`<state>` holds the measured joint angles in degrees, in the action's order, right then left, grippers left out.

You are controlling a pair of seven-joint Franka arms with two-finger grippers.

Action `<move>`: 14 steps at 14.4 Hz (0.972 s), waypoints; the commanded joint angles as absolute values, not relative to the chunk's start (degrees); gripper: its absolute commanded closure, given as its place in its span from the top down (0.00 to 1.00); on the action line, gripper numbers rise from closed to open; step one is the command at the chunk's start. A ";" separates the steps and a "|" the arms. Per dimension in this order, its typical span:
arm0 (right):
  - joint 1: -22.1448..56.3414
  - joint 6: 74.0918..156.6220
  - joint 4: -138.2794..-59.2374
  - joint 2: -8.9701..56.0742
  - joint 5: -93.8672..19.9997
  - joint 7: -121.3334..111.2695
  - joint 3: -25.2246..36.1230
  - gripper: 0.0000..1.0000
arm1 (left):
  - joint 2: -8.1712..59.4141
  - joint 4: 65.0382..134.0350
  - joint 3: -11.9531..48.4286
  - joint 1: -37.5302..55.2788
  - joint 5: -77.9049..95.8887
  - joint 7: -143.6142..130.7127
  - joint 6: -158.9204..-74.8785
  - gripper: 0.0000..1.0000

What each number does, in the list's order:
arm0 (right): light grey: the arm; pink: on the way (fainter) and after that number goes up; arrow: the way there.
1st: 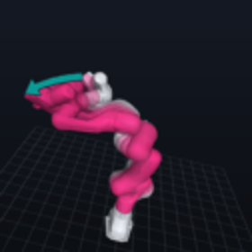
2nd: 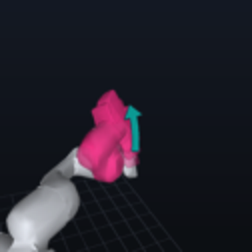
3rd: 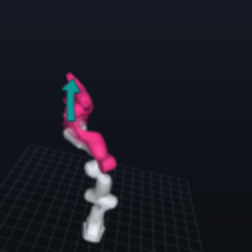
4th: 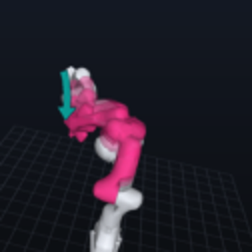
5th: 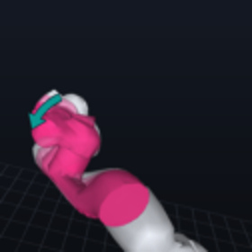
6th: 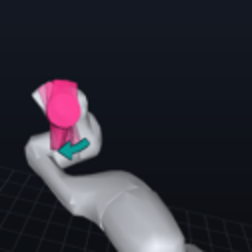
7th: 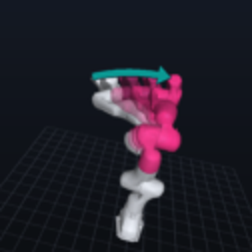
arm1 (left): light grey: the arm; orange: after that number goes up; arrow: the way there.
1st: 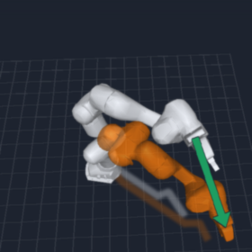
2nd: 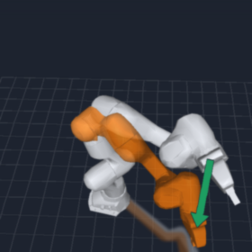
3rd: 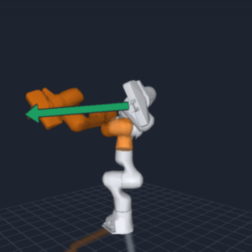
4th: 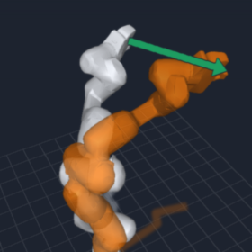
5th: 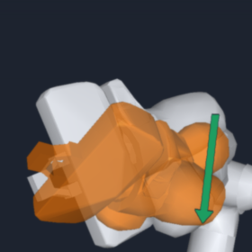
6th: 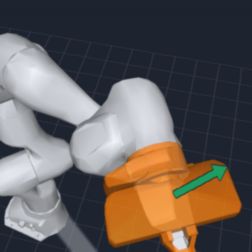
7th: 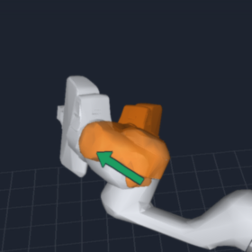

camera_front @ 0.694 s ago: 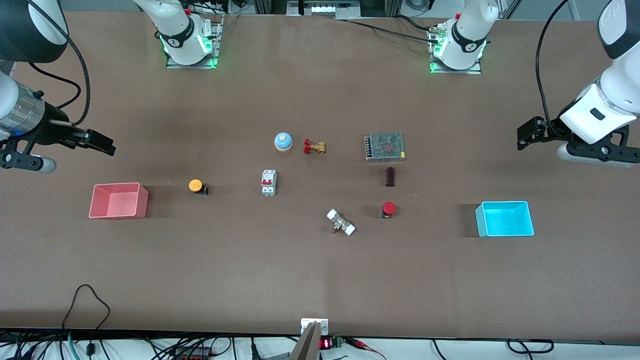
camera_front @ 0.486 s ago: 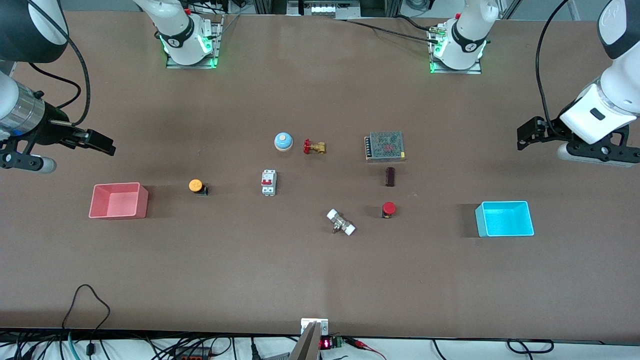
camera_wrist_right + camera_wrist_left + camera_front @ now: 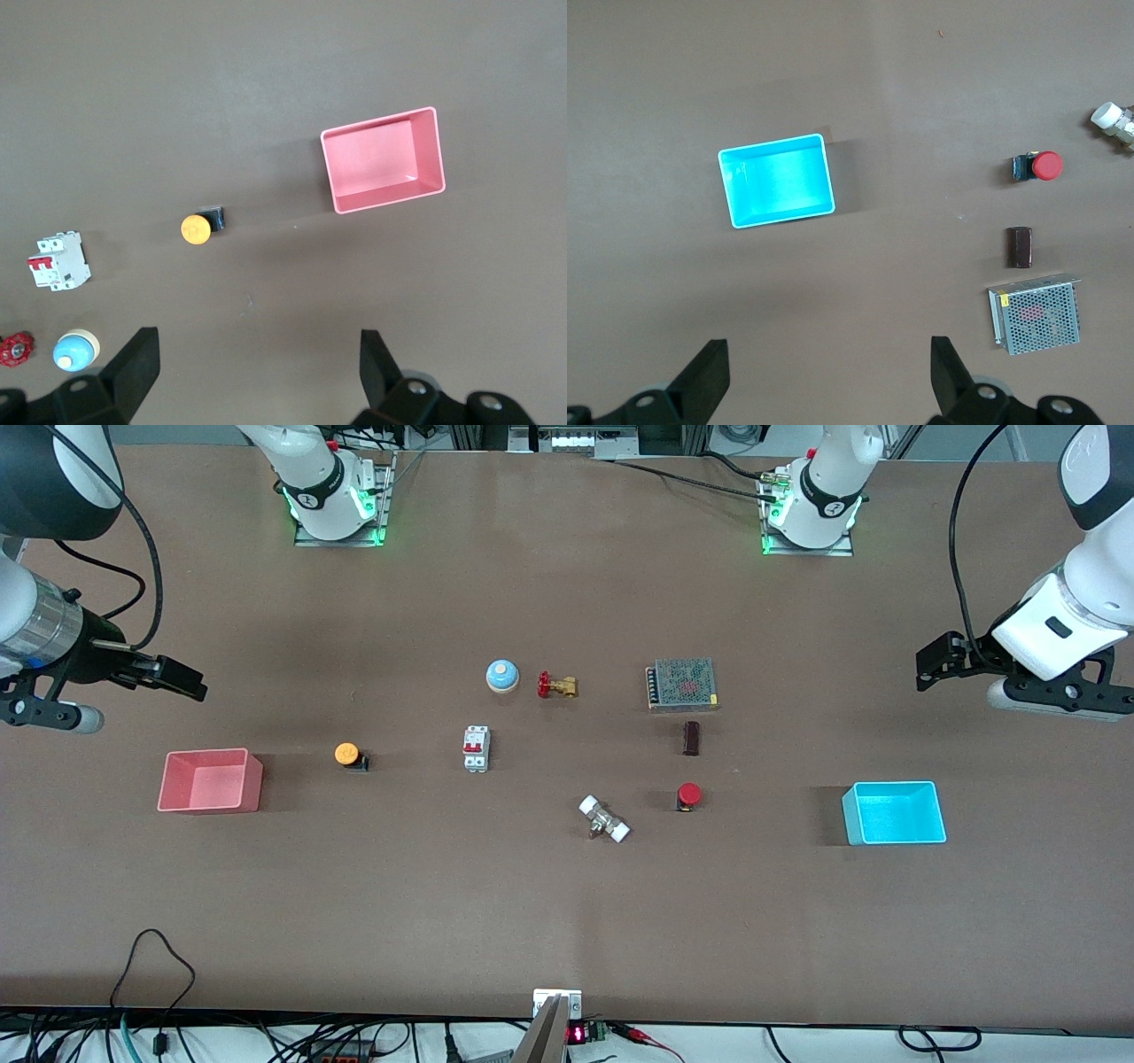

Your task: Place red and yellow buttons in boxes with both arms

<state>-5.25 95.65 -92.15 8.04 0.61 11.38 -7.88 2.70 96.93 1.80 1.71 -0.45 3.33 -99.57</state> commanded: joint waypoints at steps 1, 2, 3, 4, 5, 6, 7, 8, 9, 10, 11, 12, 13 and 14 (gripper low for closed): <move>-5.02 96.06 -92.90 8.87 0.35 7.30 -8.44 1.00 | 6.23 96.59 3.16 3.33 -0.79 2.81 -98.53 1.00; -4.23 97.11 -93.77 9.22 0.53 7.38 -8.44 1.00 | 7.28 96.50 3.34 3.69 -0.79 2.90 -98.09 1.00; -3.96 99.64 -95.43 9.32 0.53 7.38 -8.44 1.00 | 9.12 96.33 3.34 5.00 -0.44 2.81 -98.09 1.00; -3.78 102.63 -97.80 9.32 0.53 7.73 -8.61 1.00 | 11.14 95.89 3.25 6.58 1.91 2.12 -99.04 1.00; -3.61 106.66 -100.26 9.49 0.09 7.82 -8.70 1.00 | 14.03 95.37 3.25 7.72 5.15 -0.50 -101.84 1.00; -3.52 109.92 -102.72 9.49 0.17 7.91 -8.79 1.00 | 16.32 94.14 3.25 8.78 5.79 -3.31 -104.56 1.00; -3.52 113.00 -105.44 9.75 0.35 7.82 -8.79 1.00 | 19.83 92.04 3.25 10.62 5.63 -5.78 -106.76 1.00; -2.99 115.03 -107.30 10.10 0.53 7.74 -8.79 1.00 | 23.34 89.24 3.16 12.72 5.80 -7.45 -108.09 1.00; -2.03 116.27 -108.36 11.06 0.88 7.91 -8.70 1.00 | 27.21 85.73 3.08 14.48 5.71 -9.65 -108.98 1.00; -1.59 116.80 -108.72 11.77 2.18 8.43 -8.70 1.00 | 30.47 82.47 3.08 15.37 5.71 -11.06 -108.98 1.00; -0.80 117.85 -108.81 12.82 3.68 10.26 -8.79 1.00 | 33.46 79.92 3.16 16.16 5.80 -12.90 -109.16 1.00; 0.34 118.82 -108.98 13.70 4.30 12.72 -8.79 1.00 | 36.01 78.07 2.90 17.22 5.80 -15.18 -109.94 1.00; 1.31 120.05 -109.33 14.75 4.48 14.83 -8.79 1.00 | 37.60 77.70 2.90 18.36 5.45 -17.21 -112.91 1.00; 1.93 121.80 -109.34 15.81 4.48 15.46 -8.79 1.00 | 38.84 78.13 2.55 20.02 3.36 -18.36 -116.16 1.00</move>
<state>0.27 119.08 -108.83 14.57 3.32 12.32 -8.78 34.33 82.44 3.61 17.51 4.78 -15.44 -113.59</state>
